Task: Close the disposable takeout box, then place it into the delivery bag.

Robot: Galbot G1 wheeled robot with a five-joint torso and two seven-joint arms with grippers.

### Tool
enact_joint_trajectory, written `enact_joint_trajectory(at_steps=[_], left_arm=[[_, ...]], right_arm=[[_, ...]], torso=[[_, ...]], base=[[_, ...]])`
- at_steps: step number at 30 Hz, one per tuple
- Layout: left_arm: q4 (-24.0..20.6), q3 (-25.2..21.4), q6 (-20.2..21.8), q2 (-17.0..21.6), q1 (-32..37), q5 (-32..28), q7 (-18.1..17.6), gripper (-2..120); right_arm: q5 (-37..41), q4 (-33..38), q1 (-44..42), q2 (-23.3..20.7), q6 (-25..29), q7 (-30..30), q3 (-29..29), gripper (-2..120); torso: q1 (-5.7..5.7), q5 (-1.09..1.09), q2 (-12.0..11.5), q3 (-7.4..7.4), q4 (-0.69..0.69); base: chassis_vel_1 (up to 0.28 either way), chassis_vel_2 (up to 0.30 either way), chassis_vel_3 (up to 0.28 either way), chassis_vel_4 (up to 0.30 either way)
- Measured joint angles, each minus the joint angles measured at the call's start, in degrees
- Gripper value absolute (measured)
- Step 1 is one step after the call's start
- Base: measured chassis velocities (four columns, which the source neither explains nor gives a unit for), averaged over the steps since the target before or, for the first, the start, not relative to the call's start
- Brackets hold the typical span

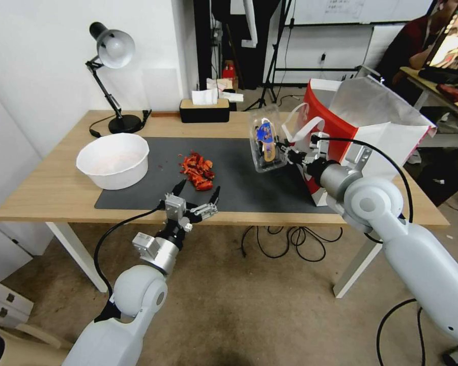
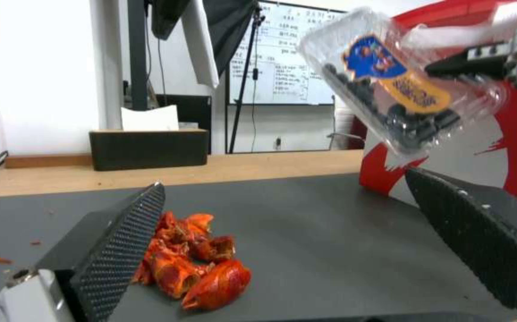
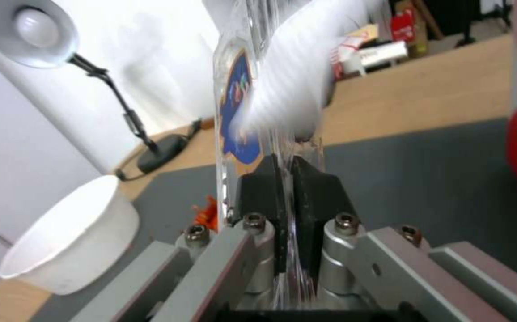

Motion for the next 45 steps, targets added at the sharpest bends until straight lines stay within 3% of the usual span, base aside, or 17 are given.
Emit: enact_joint_trajectory(at_steps=[24, 35, 38, 45], left_arm=[[0.3, -0.2, 0.3, 0.5, -0.7, 0.0, -0.2, 100], [0.4, -0.1, 0.4, 0.4, -1.1, 0.0, -0.3, 100], [0.4, -0.2, 0.4, 0.4, -1.0, 0.0, -0.1, 100], [0.6, -0.2, 0.4, 0.4, -0.7, 0.1, 0.1, 100]], right_arm=[[3.9, 3.6, 6.8, -2.1, 2.2, -0.7, -2.6, 2], [8.3, 3.8, 14.5, -2.7, 4.3, 5.6, -2.2, 2], [9.3, 2.1, 16.2, -3.0, 4.3, 10.2, -0.5, 2], [4.4, -1.0, 17.1, -4.2, 4.4, 14.5, 3.4, 2]], torso=[[0.00, 0.00, 0.0, 0.00, 0.00], [0.00, -0.01, 0.0, 0.00, 0.01], [0.00, 0.00, 0.0, 0.00, 0.00], [0.00, 0.01, 0.0, 0.00, 0.00]], base=[[0.000, 0.000, 0.000, 0.000], [0.000, 0.000, 0.000, 0.000], [0.000, 0.000, 0.000, 0.000], [0.000, 0.000, 0.000, 0.000]])
